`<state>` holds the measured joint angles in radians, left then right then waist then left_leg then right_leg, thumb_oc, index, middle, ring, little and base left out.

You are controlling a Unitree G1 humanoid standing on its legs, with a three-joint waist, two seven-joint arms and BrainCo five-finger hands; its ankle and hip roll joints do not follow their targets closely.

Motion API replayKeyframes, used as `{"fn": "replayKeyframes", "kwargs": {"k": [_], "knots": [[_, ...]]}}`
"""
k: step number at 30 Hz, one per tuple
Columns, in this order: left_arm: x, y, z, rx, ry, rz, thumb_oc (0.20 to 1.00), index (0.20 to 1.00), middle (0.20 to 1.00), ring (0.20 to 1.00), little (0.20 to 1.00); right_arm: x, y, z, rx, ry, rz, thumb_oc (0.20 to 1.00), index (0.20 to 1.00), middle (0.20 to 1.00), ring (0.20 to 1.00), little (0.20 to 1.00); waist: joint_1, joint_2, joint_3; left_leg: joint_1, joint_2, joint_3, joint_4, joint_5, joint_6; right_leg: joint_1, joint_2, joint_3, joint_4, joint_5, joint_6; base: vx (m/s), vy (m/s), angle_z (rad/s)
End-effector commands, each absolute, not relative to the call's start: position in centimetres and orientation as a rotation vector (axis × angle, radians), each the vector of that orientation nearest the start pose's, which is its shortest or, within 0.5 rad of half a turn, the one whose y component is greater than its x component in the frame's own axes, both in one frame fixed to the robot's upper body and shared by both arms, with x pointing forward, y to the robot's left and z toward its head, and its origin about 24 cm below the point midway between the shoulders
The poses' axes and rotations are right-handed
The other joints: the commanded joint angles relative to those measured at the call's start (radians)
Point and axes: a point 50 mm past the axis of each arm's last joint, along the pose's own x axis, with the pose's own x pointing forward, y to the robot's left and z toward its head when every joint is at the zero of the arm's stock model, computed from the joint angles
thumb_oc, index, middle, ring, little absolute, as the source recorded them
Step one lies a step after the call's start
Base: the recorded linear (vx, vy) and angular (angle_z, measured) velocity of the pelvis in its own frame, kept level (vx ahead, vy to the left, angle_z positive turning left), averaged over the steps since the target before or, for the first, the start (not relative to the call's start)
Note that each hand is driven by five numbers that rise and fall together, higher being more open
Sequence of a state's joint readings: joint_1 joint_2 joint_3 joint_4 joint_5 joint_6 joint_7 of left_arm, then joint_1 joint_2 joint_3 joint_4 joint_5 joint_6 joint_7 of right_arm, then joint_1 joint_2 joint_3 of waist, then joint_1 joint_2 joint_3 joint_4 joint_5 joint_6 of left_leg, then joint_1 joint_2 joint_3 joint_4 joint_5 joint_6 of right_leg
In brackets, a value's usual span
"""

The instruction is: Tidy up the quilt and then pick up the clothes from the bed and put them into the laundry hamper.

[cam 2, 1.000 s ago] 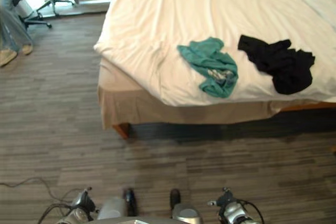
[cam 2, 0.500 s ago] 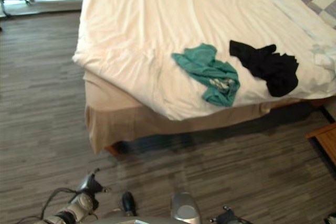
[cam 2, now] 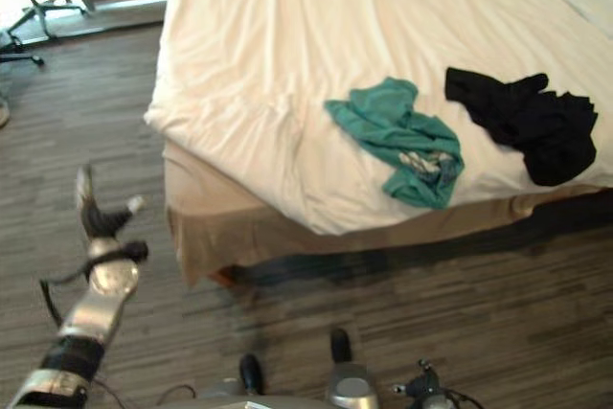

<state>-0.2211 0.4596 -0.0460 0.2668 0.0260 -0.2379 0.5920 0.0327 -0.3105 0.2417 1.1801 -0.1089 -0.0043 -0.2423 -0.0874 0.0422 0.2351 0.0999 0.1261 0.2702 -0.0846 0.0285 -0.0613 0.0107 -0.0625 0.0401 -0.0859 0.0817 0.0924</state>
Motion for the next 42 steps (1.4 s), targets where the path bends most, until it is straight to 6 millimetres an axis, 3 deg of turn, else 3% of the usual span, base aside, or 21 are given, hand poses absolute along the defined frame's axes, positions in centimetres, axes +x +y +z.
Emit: {"fn": "replayKeyframes", "kwargs": {"k": [1,7,9,16,17,18,19,24,27,28,29,30,31,32,34,36,37,39,40,41,42], "knots": [[31.2,24.0,13.8,0.556,-0.495,0.467,1.0,1.0,1.0,1.0,1.0,8.3,-25.2,-15.6,-0.647,1.186,-0.077,1.0,1.0,1.0,1.0,1.0,-0.071,-0.061,-0.001,0.036,0.028,0.038,0.018,-0.051,-0.07,0.018,-0.05,0.046,0.08,-0.183,0.04,0.01,0.01,-0.17],[36.1,20.8,16.2,0.791,-0.484,0.365,1.0,1.0,1.0,1.0,1.0,10.2,-26.0,-14.9,-0.695,1.14,-0.072,1.0,1.0,1.0,1.0,1.0,-0.133,-0.047,0.042,-0.004,0.033,0.084,0.014,-0.042,-0.073,-0.09,-0.03,0.095,0.114,-0.169,0.055,-0.08,0.02,-0.34],[38.3,21.7,15.9,0.925,-0.349,0.374,1.0,1.0,1.0,1.0,1.0,11.6,-26.5,-14.5,-0.731,1.111,-0.077,1.0,1.0,1.0,1.0,1.0,-0.155,-0.043,0.075,-0.063,0.037,0.101,0.033,-0.036,-0.074,-0.172,-0.014,0.113,0.15,-0.16,0.062,-0.16,0.002,-0.45],[39.3,25.5,14.2,1.078,-0.044,0.414,1.0,1.0,1.0,1.0,1.0,12.6,-27.2,-14.0,-0.746,1.107,-0.108,1.0,1.0,1.0,1.0,1.0,-0.165,-0.035,0.132,-0.123,0.045,0.118,0.05,-0.019,-0.078,-0.248,-0.002,0.118,0.173,-0.146,0.067,-0.05,-0.021,-0.36],[38.9,26.4,13.1,1.083,0.015,0.423,0.837,0.837,0.837,0.837,0.837,12.3,-27.4,-14.1,-0.735,1.127,-0.126,1.0,1.0,1.0,1.0,1.0,-0.165,-0.031,0.135,-0.124,0.045,0.119,0.045,-0.015,-0.079,-0.248,-0.001,0.117,0.168,-0.143,0.068,0.02,-0.028,-0.07],[38.1,27.5,11.2,1.092,0.113,0.423,0.26,0.26,0.26,0.26,0.26,11.5,-27.8,-14.2,-0.726,1.161,-0.142,1.0,1.0,1.0,1.0,1.0,-0.163,-0.029,0.137,-0.117,0.047,0.124,0.038,-0.012,-0.08,-0.241,0.0,0.115,0.161,-0.141,0.067,0.0,0.0,0.0],[38.1,27.5,11.2,1.092,0.113,0.423,0.2,0.2,0.2,0.2,0.2,11.5,-27.8,-14.2,-0.726,1.161,-0.142,1.0,1.0,1.0,1.0,1.0,-0.163,-0.029,0.137,-0.117,0.047,0.124,0.038,-0.012,-0.08,-0.241,0.0,0.115,0.161,-0.141,0.067,0.05,-0.019,-0.03],[34.6,31.0,6.4,0.984,0.321,0.502,0.2,0.2,0.2,0.2,0.2,8.9,-28.7,-14.6,-0.737,1.255,-0.161,1.0,1.0,1.0,1.0,1.0,-0.145,-0.015,0.119,-0.072,0.05,0.123,0.017,-0.008,-0.083,-0.195,-0.007,0.099,0.151,-0.149,0.054,0.05,-0.001,0.03],[29.0,35.3,2.1,0.89,0.501,0.623,0.2,0.2,0.2,0.2,0.2,7.9,-29.1,-14.7,-0.744,1.289,-0.17,1.0,1.0,1.0,1.0,1.0,-0.121,-0.002,0.086,-0.029,0.046,0.106,0.005,-0.013,-0.084,-0.138,-0.016,0.079,0.142,-0.16,0.049,0.08,0.007,0.13],[29.0,35.4,2.1,0.889,0.501,0.624,0.2,0.2,0.2,0.2,0.2,7.9,-29.1,-14.7,-0.744,1.288,-0.169,1.0,1.0,1.0,1.0,1.0,-0.119,-0.002,0.084,-0.032,0.047,0.108,0.004,-0.011,-0.085,-0.142,-0.015,0.08,0.14,-0.157,0.048,0.08,0.036,0.2],[24.9,36.8,-1.2,0.832,0.639,0.663,0.413,0.413,0.413,0.413,0.413,7.8,-29.2,-14.7,-0.729,1.291,-0.184,1.0,1.0,1.0,1.0,1.0,-0.105,-0.001,0.063,-0.011,0.044,0.099,-0.003,-0.016,-0.085,-0.11,-0.02,0.072,0.127,-0.157,0.049,0.07,0.036,0.22],[23.1,37.2,-2.5,0.819,0.695,0.67,0.526,0.526,0.526,0.526,0.526,7.7,-29.1,-14.7,-0.72,1.293,-0.186,1.0,1.0,1.0,1.0,1.0,-0.1,-0.001,0.057,-0.002,0.042,0.094,-0.003,-0.021,-0.084,-0.096,-0.025,0.068,0.125,-0.161,0.05,0.08,0.056,0.21],[21.1,37.3,-3.9,0.786,0.757,0.68,0.843,0.843,0.843,0.843,0.843,7.9,-29.1,-14.7,-0.698,1.284,-0.203,1.0,1.0,1.0,1.0,1.0,-0.09,-0.003,0.047,0.004,0.039,0.09,-0.003,-0.024,-0.083,-0.081,-0.029,0.067,0.117,-0.159,0.05,0.04,0.022,0.14],[21.1,37.3,-3.9,0.785,0.758,0.681,1.0,1.0,1.0,1.0,1.0,7.9,-29.1,-14.7,-0.699,1.284,-0.202,1.0,1.0,1.0,1.0,1.0,-0.089,-0.002,0.045,0.001,0.04,0.091,-0.003,-0.022,-0.084,-0.084,-0.028,0.069,0.116,-0.156,0.049,0.02,0.029,0.18],[17.3,37.3,-6.4,0.732,0.871,0.7,1.0,1.0,1.0,1.0,1.0,8.6,-29.1,-14.5,-0.67,1.257,-0.231,1.0,1.0,1.0,1.0,1.0,-0.071,-0.007,0.028,0.009,0.037,0.082,-0.003,-0.027,-0.081,-0.062,-0.036,0.059,0.102,-0.154,0.05,0.02,0.03,0.21],[11.1,36.5,-9.7,0.644,1.065,0.742,1.0,1.0,1.0,1.0,1.0,12.6,-29.7,-13.0,-0.63,1.096,-0.297,1.0,1.0,1.0,1.0,1.0,-0.043,-0.019,0.009,0.018,0.03,0.07,-0.003,-0.036,-0.075,-0.034,-0.052,0.046,0.083,-0.15,0.054,0.03,0.043,0.24],[11.0,36.5,-9.7,0.644,1.065,0.743,1.0,1.0,1.0,1.0,1.0,12.6,-29.7,-13.0,-0.63,1.096,-0.297,1.0,1.0,1.0,1.0,1.0,-0.042,-0.019,0.006,0.015,0.032,0.071,-0.003,-0.034,-0.076,-0.037,-0.05,0.048,0.083,-0.147,0.053,0.01,0.044,0.34],[7.2,35.1,-11.6,0.588,1.185,0.747,1.0,1.0,1.0,1.0,1.0,16.8,-29.9,-10.6,-0.66,0.898,-0.291,1.0,1.0,1.0,1.0,1.0,-0.026,-0.03,0.002,0.019,0.026,0.065,-0.003,-0.039,-0.071,-0.025,-0.059,0.04,0.077,-0.145,0.056,-0.01,0.07,0.26],[4.5,33.5,-12.9,0.527,1.266,0.751,1.0,1.0,1.0,1.0,1.0,22.1,-29.5,-5.8,-0.733,0.59,-0.259,1.0,1.0,1.0,1.0,1.0,-0.013,-0.039,-0.002,0.016,0.024,0.059,-0.003,-0.042,-0.067,-0.023,-0.066,0.034,0.074,-0.144,0.059,-0.01,0.071,0.15],[4.5,33.5,-12.9,0.527,1.267,0.751,1.0,1.0,1.0,1.0,1.0,22.0,-29.6,-5.8,-0.734,0.591,-0.259,1.0,1.0,1.0,1.0,1.0,-0.012,-0.038,-0.004,0.013,0.025,0.06,-0.003,-0.04,-0.068,-0.027,-0.065,0.035,0.073,-0.141,0.057,-0.02,0.063,0.18],[4.1,32.6,-13.4,0.502,1.28,0.745,1.0,1.0,1.0,1.0,1.0,23.9,-29.2,-3.1,-0.78,0.446,-0.244,0.2,0.2,0.2,0.2,0.2,-0.004,-0.042,-0.007,0.01,0.024,0.057,-0.003,-0.042,-0.066,-0.027,-0.067,0.031,0.072,-0.141,0.058,-0.03,0.032,0.25]]}}
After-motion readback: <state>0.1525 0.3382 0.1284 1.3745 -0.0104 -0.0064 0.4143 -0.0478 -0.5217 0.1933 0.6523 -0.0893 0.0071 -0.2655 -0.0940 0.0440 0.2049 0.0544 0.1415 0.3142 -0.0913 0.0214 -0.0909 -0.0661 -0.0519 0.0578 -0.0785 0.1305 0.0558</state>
